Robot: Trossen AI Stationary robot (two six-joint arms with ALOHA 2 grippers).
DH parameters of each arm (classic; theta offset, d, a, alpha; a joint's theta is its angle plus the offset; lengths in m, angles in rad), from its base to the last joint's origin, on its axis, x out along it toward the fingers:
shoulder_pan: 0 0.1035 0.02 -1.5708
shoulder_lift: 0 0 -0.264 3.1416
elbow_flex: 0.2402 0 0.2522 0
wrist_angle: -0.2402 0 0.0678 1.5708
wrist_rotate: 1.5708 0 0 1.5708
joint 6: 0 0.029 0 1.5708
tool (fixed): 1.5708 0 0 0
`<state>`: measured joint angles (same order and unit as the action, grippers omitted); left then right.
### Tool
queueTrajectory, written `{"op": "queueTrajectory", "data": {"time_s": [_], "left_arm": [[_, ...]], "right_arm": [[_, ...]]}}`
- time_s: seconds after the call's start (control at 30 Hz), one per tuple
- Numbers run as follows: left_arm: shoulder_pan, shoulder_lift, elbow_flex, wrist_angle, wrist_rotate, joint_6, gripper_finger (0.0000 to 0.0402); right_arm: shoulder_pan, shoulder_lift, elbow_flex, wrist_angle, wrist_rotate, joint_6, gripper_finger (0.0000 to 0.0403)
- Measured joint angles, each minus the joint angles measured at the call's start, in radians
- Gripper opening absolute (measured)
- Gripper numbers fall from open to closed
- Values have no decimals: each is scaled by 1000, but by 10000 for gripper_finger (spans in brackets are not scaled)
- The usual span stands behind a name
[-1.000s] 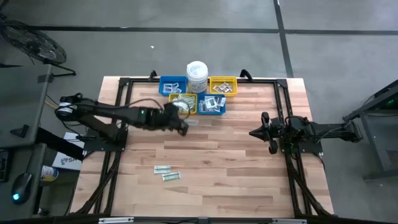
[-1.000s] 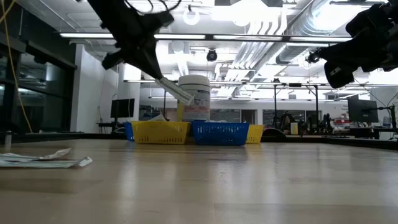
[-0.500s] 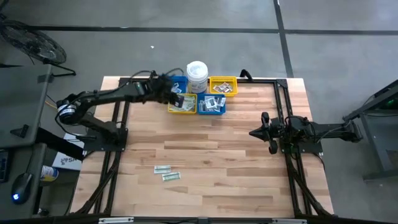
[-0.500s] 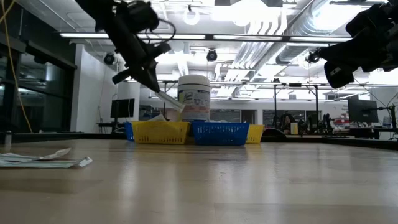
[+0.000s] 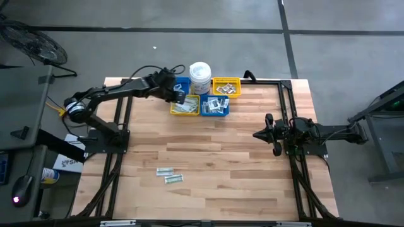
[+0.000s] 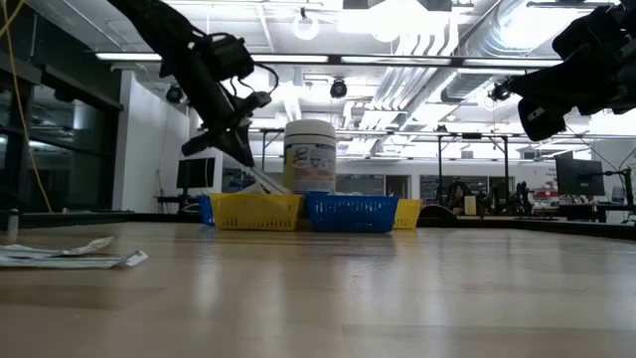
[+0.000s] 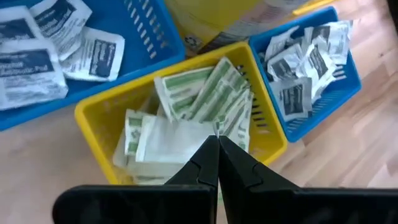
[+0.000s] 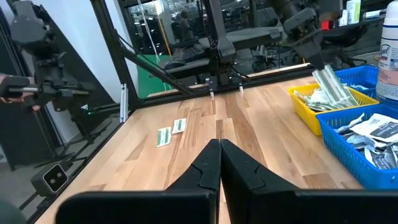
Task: Pick & Place First Aid Supplies
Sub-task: Put the green bandage pad into the left yellow bin
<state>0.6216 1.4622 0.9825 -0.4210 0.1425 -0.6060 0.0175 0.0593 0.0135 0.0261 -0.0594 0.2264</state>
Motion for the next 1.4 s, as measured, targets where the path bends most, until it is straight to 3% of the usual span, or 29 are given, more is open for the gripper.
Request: {"op": "queueTrajectory", "data": {"time_s": [0.37, 0.8, 1.03, 1.4], "left_arm": [[0, 68, 0, -5, 27, -2, 14], [1, 64, 0, -9, -26, 31, 130], [-2, -5, 0, -180, -53, 43, 132], [-104, -155, -1, -376, -82, 14, 129]], "right_arm": [[0, 0, 0, 0, 0, 0, 0], [0, 0, 0, 0, 0, 0, 0], [0, 0, 0, 0, 0, 0, 0], [0, 0, 0, 0, 0, 0, 1]]}}
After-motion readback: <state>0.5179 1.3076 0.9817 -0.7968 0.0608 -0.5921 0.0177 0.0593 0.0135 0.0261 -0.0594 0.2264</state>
